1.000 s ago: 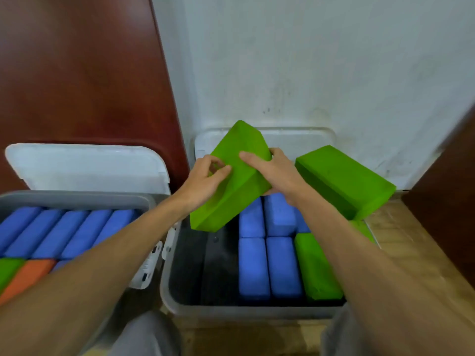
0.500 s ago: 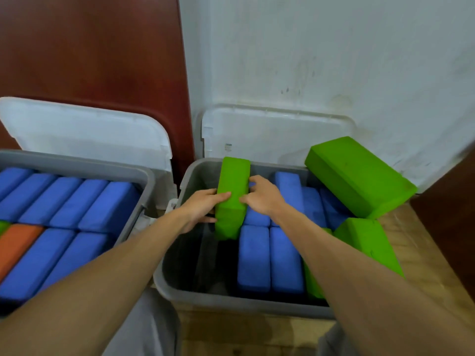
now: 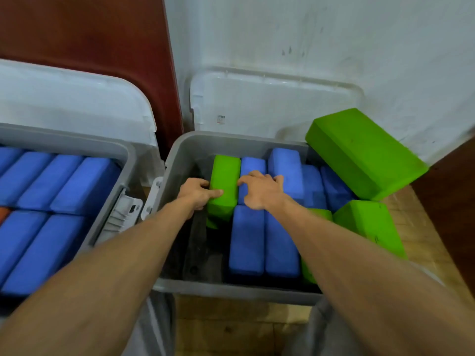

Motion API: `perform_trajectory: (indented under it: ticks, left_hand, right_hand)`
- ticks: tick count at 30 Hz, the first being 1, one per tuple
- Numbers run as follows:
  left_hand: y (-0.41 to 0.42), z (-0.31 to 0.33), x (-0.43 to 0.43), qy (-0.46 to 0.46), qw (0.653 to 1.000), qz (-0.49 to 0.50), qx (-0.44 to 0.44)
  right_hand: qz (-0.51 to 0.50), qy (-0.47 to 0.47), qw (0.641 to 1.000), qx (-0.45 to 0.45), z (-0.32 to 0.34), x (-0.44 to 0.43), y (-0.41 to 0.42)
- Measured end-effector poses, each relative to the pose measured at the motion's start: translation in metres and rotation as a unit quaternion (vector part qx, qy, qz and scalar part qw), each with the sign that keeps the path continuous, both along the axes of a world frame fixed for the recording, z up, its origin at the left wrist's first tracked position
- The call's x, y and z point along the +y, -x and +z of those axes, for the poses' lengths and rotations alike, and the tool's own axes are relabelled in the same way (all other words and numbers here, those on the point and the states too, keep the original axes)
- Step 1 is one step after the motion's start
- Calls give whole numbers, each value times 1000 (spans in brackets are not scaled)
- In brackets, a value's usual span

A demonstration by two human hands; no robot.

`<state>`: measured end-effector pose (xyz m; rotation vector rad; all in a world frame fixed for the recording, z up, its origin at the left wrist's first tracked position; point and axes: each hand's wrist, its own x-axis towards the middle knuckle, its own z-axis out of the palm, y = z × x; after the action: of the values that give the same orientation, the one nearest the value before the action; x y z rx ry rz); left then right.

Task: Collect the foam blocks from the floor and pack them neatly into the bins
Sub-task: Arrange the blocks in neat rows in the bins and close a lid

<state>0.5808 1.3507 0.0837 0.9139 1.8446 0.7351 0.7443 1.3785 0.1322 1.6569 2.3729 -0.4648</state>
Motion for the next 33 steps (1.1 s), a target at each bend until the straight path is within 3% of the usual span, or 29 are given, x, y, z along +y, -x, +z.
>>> perform_trajectory:
  ticks: [7, 10, 12, 14, 15, 18, 21, 23, 26, 29, 30, 33]
  left_hand:
    - [6, -8, 4, -22, 997, 4, 75]
    - [2, 6, 5, -19, 988, -56, 140]
    - [-7, 23, 1, -32, 952, -124, 277]
    - [-19, 37, -2, -99, 878, -198, 425]
    - [-26, 42, -1, -141, 858, -219, 443]
    - [-52, 59, 8, -203, 876, -271, 343]
    - [-85, 79, 17, -247, 884, -311, 248]
    - [-108, 94, 21, -272, 881, -325, 211]
    - [-142, 111, 27, -281, 874, -354, 178]
    - [-165, 119, 32, -263, 885, -361, 133]
    - [-169, 120, 32, -257, 889, -361, 119]
    - [-171, 124, 29, -235, 896, -366, 94]
  right_hand:
    - [16, 44, 999, -18, 9, 8, 1]
    - [-14, 59, 996, 59, 22, 15, -3]
    - [-41, 8, 991, 131, 29, 19, -10]
    - [-93, -46, 977, 184, 39, 21, -21]
    - [-121, -69, 969, 202, 47, 21, -29]
    - [-216, -163, 934, 235, 69, 15, -58]
    - [-293, -334, 888, 122, 81, 2, -93]
    - [-370, -373, 842, 124, 84, -5, -117]
    - [-530, -319, 761, 194, 89, -3, -151]
    - [-688, -185, 642, 285, 83, 5, -182]
    - [-705, -139, 631, 293, 76, 6, -190]
    - [-648, -52, 672, 355, 55, 11, -200]
